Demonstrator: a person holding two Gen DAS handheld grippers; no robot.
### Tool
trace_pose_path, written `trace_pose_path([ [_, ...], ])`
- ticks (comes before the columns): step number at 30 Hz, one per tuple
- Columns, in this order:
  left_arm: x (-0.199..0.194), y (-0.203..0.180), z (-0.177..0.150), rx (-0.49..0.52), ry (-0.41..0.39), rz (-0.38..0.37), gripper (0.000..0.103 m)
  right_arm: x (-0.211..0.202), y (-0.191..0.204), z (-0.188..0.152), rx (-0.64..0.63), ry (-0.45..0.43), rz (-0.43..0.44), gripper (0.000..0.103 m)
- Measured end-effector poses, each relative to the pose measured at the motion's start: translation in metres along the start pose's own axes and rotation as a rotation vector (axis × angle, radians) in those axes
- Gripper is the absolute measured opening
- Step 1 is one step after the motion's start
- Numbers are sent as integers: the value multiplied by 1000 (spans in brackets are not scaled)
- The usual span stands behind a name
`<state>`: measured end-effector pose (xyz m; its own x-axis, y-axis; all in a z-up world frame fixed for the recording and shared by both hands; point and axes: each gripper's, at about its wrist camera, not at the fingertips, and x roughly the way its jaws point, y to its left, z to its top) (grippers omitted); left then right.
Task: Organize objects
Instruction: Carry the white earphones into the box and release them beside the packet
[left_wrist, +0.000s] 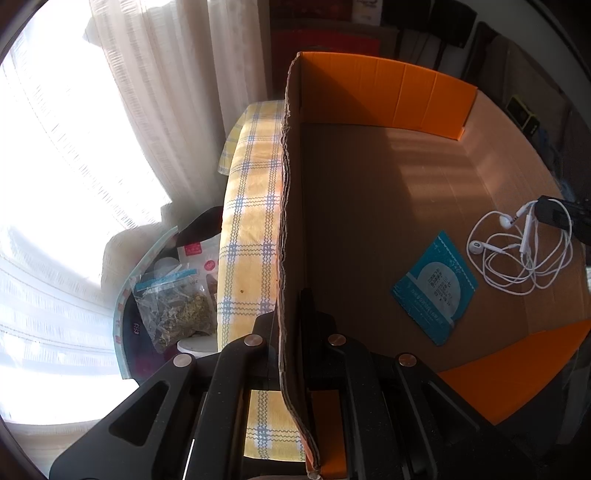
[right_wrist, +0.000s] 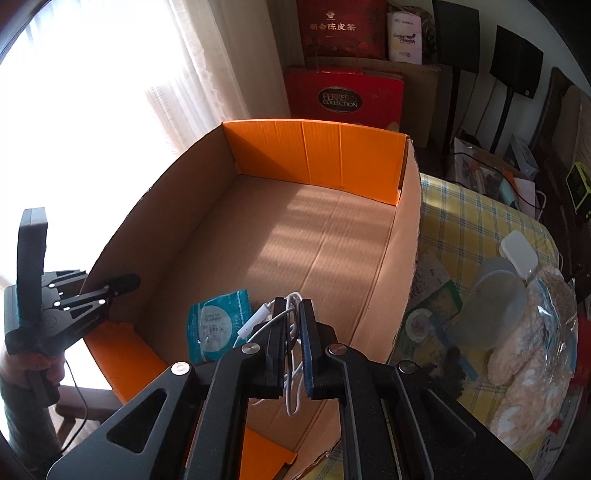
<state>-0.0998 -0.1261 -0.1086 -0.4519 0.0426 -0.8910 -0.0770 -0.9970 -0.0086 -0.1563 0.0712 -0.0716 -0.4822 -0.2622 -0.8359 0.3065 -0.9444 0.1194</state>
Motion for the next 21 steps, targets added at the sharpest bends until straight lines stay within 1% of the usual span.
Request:
trace_pose_path([
  [3,0,0,0,0,0,0,5,2,4,-2,-29,4,-33,12],
  [5,0,1,0,-1,0,-1,5,1,4,-4,-30,6,-26,23],
  [6,0,0,0,-1,0,0,5,1,4,-4,-28,10,-18,36],
  [8,0,-1,0,1,1,1,5,-3,5,-4,-30,6,-7,46],
  [11,-1,-4,-2,3,1,1,5,-11,6,-4,-43,-13,-34,46],
  [16,-1,-7,-3,4,3,4,5,-28,2,-3,-41,-45,-44,48],
  [21,-2,-12,-7,2,3,6,5,-48,-3,-5,-56,-84,-94,50],
])
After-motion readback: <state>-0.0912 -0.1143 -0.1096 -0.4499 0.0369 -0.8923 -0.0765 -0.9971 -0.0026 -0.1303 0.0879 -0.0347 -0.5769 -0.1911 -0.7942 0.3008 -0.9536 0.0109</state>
